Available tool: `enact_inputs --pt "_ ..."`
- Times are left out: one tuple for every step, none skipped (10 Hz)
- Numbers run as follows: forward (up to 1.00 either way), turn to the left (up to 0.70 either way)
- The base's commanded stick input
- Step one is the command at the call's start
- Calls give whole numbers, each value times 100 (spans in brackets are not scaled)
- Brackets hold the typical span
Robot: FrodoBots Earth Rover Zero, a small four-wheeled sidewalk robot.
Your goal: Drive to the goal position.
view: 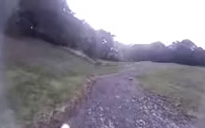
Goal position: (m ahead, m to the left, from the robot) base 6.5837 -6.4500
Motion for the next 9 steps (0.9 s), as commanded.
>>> enact_inputs --pt "70 -28" --pt "70 -7" --pt "70 -1" --pt "70 0" --pt "70 0" --pt "70 0" --pt "70 0" --pt "70 0" --pt "70 -3"
